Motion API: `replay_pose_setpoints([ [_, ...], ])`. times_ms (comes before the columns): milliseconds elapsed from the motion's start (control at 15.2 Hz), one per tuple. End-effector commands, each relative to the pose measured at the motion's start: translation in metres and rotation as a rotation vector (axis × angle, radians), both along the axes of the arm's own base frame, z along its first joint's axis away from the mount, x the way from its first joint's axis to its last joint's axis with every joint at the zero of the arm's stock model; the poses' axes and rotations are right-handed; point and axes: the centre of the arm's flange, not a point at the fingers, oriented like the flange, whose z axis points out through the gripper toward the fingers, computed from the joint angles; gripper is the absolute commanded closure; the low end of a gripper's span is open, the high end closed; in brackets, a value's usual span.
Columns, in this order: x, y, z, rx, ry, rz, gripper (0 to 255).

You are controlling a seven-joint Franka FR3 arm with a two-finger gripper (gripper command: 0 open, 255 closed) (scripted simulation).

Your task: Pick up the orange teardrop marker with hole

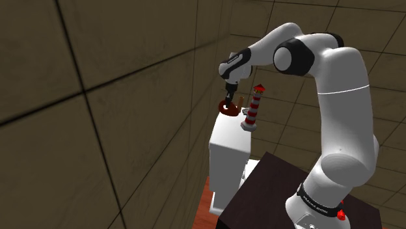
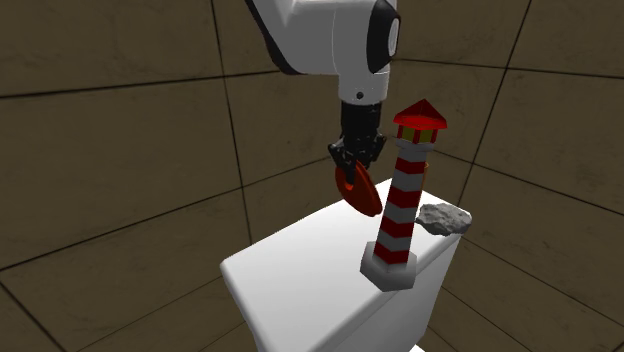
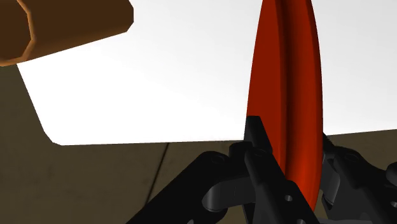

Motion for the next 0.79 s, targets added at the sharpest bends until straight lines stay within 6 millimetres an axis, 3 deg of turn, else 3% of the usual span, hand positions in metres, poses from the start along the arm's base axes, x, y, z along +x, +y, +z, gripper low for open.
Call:
replay_pose_setpoints([
  [0,-0.001,0.000,0.011,0.000,0.000,0.000,255],
  [594,-0.001,0.000,0.058,0.000,0.000,0.000,255],
  [726,-0.001,0.000,0.059,0.000,0.000,0.000,255],
])
